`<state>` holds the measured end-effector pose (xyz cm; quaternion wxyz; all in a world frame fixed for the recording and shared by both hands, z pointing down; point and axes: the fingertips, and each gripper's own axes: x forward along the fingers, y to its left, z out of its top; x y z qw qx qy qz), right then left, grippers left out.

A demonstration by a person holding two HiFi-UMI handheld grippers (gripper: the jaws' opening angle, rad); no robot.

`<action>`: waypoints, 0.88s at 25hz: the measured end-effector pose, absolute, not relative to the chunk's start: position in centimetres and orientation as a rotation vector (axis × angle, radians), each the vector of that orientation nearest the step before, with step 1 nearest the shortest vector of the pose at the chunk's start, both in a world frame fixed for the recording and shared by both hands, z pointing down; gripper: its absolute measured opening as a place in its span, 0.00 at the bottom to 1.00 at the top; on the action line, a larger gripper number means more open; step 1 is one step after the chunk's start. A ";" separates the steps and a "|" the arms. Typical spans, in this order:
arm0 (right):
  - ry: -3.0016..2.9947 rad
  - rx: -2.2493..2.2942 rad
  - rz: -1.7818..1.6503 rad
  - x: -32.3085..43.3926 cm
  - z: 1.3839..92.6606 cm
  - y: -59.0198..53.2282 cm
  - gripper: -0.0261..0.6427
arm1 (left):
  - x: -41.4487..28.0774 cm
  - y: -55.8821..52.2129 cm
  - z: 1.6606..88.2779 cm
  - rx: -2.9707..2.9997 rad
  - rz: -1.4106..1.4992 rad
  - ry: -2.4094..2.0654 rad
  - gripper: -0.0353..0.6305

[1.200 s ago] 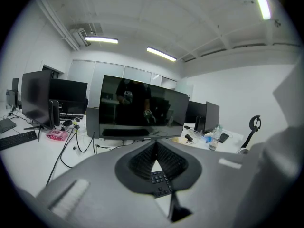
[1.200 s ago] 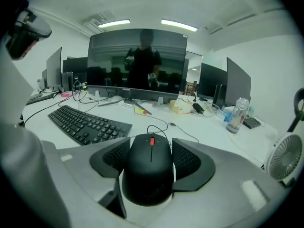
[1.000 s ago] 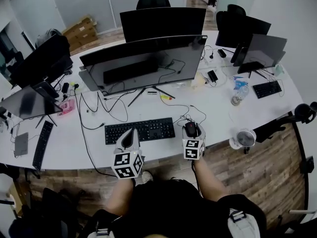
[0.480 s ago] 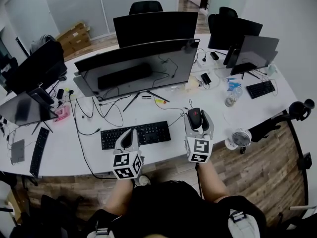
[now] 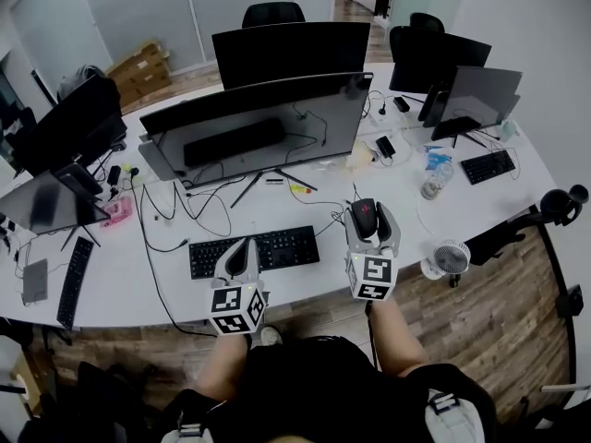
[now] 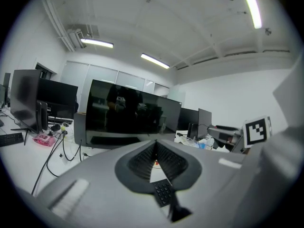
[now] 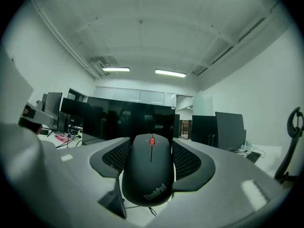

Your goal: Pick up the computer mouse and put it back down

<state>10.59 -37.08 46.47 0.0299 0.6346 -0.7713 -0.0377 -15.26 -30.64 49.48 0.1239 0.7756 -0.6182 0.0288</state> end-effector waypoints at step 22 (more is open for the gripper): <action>-2.082 1.621 0.445 10.0 73.8 -36.1 0.45 | -17.2 -29.8 48.8 2.249 0.120 -1.902 0.14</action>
